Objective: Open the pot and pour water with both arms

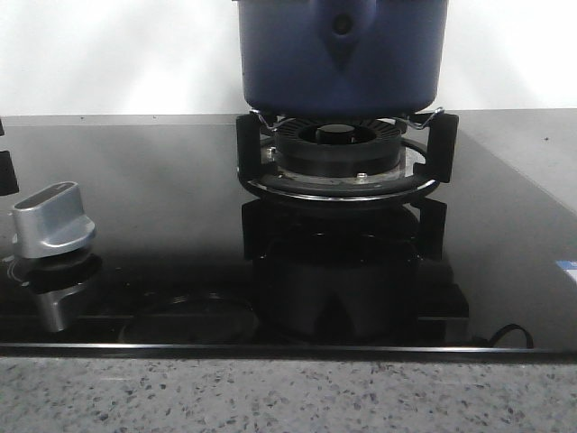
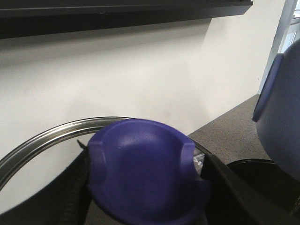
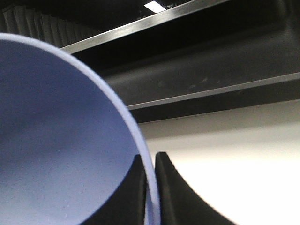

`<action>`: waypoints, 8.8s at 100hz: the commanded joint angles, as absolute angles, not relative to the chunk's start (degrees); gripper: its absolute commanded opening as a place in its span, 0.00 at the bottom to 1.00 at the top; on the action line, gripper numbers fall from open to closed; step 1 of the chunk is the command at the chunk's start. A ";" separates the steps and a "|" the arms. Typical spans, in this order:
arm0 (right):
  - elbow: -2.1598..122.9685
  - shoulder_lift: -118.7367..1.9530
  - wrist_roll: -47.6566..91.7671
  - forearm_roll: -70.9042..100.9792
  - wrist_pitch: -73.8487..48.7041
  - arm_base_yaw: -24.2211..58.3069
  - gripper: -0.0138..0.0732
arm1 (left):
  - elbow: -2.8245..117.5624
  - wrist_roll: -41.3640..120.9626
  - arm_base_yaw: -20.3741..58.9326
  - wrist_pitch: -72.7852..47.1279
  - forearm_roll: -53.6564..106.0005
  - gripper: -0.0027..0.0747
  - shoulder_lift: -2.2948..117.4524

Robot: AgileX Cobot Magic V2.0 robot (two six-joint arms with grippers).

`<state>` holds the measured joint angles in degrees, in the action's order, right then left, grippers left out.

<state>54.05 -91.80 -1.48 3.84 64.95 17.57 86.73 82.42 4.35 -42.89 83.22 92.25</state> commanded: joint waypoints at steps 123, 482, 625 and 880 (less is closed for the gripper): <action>55.68 -89.74 -1.34 3.73 75.39 17.56 0.08 | 88.94 82.24 4.28 -42.53 87.89 0.18 89.01; 73.62 -80.55 3.03 5.61 -54.28 -21.24 0.58 | 89.05 83.49 18.33 -48.78 95.10 0.18 89.35; 82.66 -70.76 3.03 9.21 -55.37 -21.02 0.58 | 89.05 85.41 24.07 -50.69 91.10 0.41 101.52; 20.99 -14.15 45.22 52.05 -18.78 -0.79 0.08 | 19.91 70.38 1.08 -16.42 76.65 0.01 15.65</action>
